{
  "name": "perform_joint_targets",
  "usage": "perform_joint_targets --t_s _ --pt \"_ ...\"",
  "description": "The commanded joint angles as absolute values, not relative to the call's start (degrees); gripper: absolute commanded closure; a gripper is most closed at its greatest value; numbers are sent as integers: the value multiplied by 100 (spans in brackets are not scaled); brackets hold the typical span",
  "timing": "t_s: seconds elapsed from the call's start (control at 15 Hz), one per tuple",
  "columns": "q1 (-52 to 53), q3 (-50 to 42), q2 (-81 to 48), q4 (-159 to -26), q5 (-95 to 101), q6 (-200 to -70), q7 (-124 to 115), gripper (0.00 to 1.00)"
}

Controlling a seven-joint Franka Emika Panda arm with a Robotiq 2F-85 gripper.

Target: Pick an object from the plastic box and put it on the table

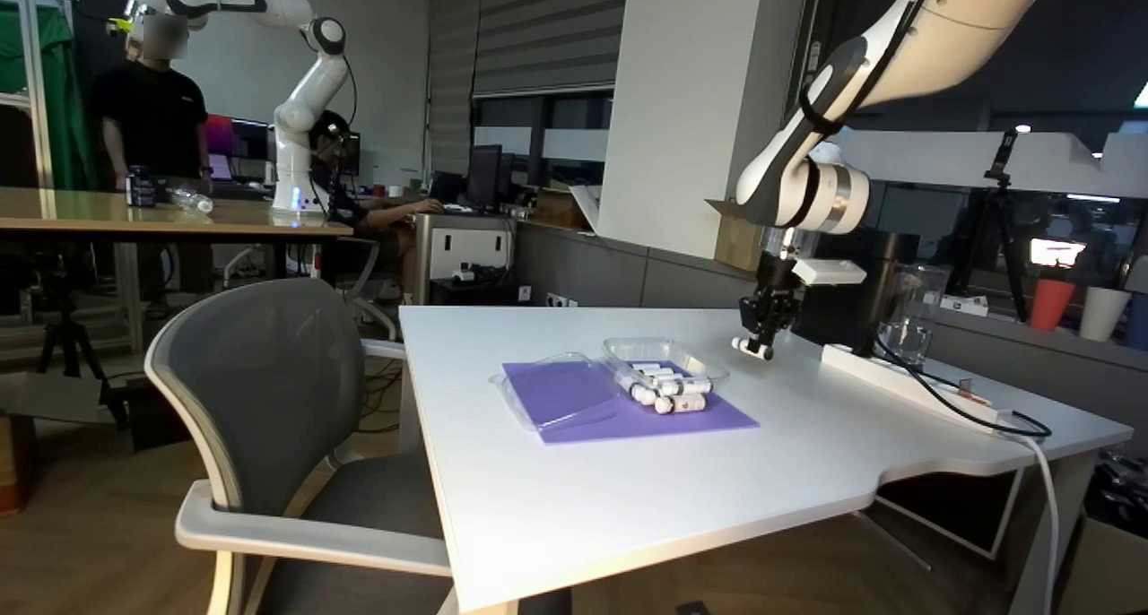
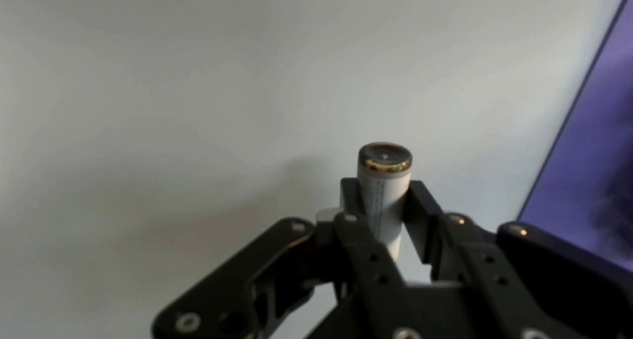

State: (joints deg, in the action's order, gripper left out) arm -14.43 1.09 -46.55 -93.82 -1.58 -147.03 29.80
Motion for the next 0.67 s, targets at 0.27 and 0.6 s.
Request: perform_joint_targets --t_s 0.27,0.6 --pt "-1652 389 -5147 -9223 -221 -15421 2635 48" --pt "-1596 540 -4711 -9460 -240 -15537 2414 21"
